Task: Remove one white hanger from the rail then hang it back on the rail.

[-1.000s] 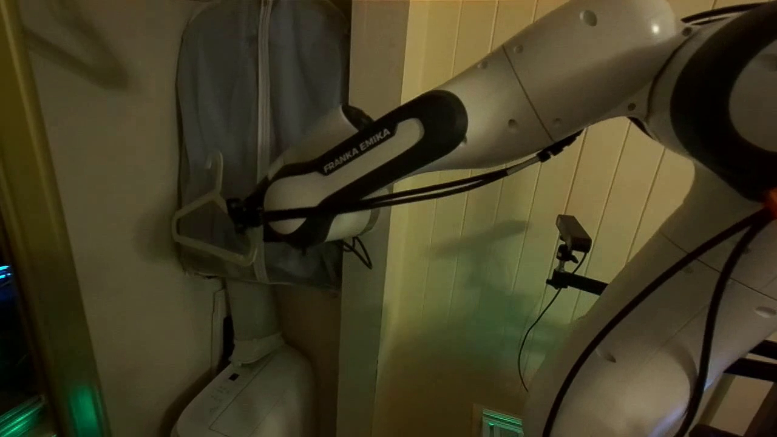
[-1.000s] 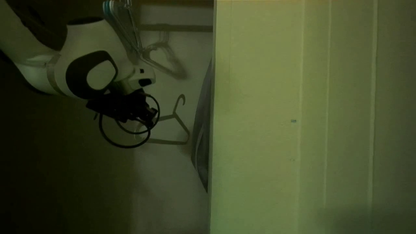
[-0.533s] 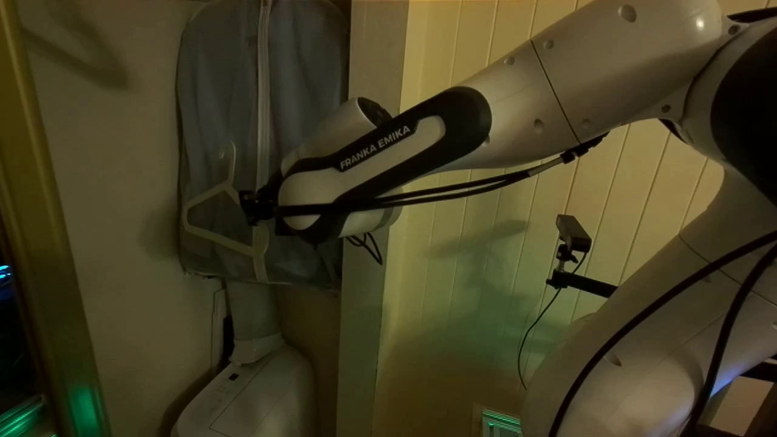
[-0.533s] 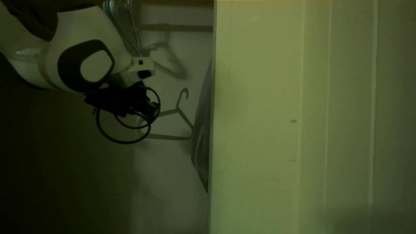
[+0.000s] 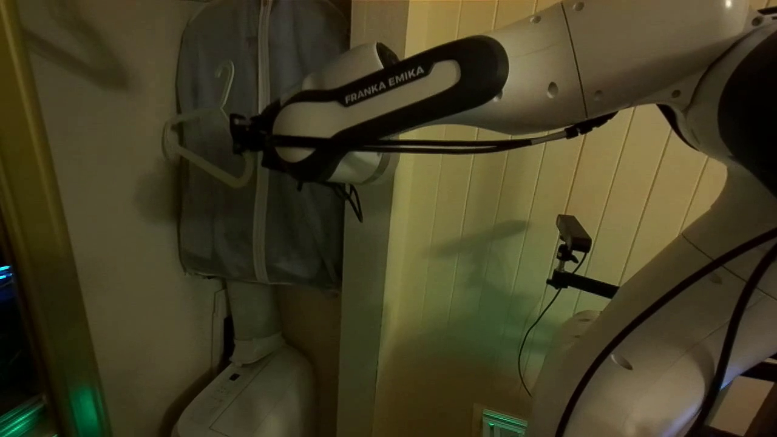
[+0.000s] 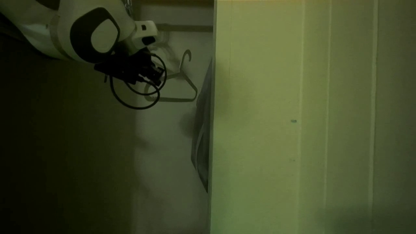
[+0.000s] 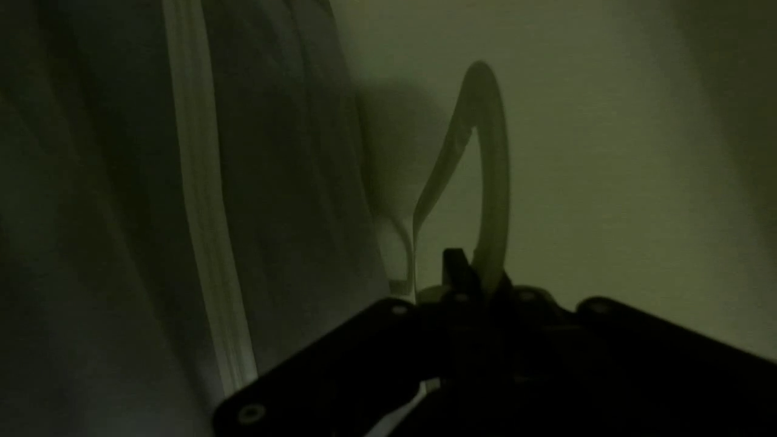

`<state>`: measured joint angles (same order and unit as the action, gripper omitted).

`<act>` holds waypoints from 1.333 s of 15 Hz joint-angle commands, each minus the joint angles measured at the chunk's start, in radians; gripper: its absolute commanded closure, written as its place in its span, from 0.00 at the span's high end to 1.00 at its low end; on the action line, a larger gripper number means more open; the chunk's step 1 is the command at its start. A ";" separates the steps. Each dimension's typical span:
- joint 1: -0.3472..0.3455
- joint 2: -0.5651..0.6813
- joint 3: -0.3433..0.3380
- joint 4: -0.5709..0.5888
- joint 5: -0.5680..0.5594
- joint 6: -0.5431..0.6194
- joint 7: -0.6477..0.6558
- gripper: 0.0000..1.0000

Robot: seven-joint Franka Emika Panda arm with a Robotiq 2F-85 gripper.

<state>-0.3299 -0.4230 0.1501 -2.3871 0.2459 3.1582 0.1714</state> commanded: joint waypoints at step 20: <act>0.051 0.096 -0.069 0.373 -0.062 0.219 -0.027 0.01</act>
<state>-0.2532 -0.3883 0.0764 -2.1204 0.2178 3.3626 0.1752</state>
